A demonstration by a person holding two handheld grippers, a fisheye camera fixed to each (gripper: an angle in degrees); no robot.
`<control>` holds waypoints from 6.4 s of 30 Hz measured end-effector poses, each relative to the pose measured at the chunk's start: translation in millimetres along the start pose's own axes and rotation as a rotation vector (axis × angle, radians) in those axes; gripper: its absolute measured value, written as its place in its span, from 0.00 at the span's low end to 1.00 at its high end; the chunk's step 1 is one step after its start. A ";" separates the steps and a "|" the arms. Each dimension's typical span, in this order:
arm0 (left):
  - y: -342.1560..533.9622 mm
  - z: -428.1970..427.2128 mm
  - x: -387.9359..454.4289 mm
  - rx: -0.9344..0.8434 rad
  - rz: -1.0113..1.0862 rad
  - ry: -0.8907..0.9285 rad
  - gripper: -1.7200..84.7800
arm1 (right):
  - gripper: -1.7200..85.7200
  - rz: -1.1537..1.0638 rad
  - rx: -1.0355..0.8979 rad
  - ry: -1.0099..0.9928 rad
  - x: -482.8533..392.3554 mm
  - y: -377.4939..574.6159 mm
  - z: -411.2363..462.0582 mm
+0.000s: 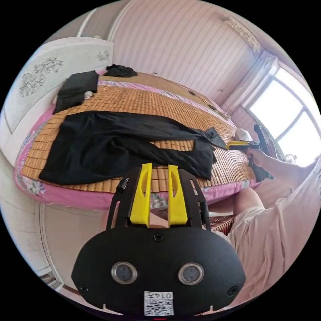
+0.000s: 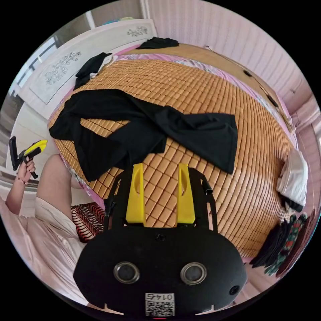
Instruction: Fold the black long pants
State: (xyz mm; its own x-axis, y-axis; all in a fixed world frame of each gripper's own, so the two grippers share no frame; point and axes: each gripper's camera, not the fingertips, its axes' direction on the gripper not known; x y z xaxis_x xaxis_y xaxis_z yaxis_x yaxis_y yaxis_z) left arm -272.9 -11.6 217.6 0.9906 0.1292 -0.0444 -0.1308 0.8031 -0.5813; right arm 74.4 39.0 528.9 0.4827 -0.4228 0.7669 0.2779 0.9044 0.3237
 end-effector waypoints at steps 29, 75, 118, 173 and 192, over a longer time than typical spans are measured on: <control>-115.3 143.0 130.6 -0.275 0.270 0.075 0.03 | 0.02 0.299 0.446 -0.489 158.0 5.7 -308.8; -156.0 219.2 150.6 -0.669 0.334 0.089 0.01 | 0.01 0.366 -0.254 0.041 128.7 51.5 -325.1; -228.1 182.2 534.2 -0.217 1.174 0.288 0.12 | 0.02 0.080 0.670 -0.264 26.3 265.3 -711.3; -235.8 191.8 300.5 -0.425 0.644 -0.014 0.08 | 0.09 0.308 0.289 -0.113 221.2 102.3 -557.4; -300.9 274.0 204.3 -0.363 0.533 -0.178 0.11 | 0.01 0.301 0.214 -0.230 268.4 -96.8 -386.7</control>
State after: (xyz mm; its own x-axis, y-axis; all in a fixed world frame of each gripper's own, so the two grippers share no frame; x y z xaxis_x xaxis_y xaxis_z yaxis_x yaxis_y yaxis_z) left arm -42.0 -67.5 606.0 0.7683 0.5731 -0.2852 -0.5485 0.3597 -0.7548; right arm 498.2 -184.1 489.1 0.3117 -0.1371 0.9402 -0.0370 0.9870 0.1562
